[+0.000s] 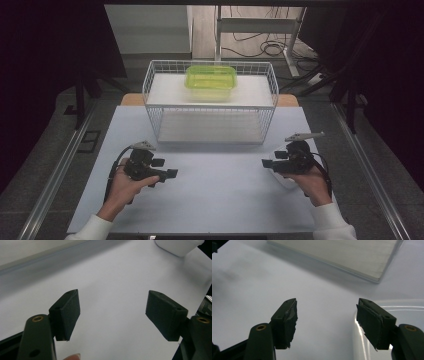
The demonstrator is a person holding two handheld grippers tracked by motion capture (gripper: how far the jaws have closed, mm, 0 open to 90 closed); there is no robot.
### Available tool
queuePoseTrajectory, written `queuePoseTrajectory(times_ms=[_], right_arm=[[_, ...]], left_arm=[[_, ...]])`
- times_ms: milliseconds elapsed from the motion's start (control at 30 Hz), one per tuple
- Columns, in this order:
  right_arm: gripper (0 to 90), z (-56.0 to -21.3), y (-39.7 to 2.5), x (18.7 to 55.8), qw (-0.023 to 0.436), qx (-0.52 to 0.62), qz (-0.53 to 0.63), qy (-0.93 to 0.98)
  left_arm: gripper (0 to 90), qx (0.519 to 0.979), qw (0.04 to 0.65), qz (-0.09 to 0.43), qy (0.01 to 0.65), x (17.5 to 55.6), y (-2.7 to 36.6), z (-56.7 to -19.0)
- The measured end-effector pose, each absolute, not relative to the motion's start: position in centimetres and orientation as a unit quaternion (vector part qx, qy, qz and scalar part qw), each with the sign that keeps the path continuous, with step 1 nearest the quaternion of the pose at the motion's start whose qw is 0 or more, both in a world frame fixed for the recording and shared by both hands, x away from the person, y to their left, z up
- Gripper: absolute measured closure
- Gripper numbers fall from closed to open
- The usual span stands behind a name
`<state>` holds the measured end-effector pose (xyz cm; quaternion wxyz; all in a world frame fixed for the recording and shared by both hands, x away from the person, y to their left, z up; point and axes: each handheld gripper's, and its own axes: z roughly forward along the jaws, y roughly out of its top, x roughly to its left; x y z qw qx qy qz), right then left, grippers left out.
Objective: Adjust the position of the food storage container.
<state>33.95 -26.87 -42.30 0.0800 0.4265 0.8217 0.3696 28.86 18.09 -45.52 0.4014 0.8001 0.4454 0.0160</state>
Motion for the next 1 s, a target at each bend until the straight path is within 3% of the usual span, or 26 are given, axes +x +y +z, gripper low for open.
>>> queuePoseTrajectory(times_ms=[700, 1000], right_arm=[[41.9, -41.9, -33.4, 36.7, 0.116, 0.505, 0.318, 0.794], [46.4, -42.2, -34.8, 40.2, 0.119, 0.535, 0.293, 0.784]], left_arm=[[26.5, 0.807, 0.398, -0.003, 0.437, 29.6, 17.0, -45.9], [26.3, 0.807, 0.396, -0.004, 0.438, 29.7, 17.0, -45.9]])
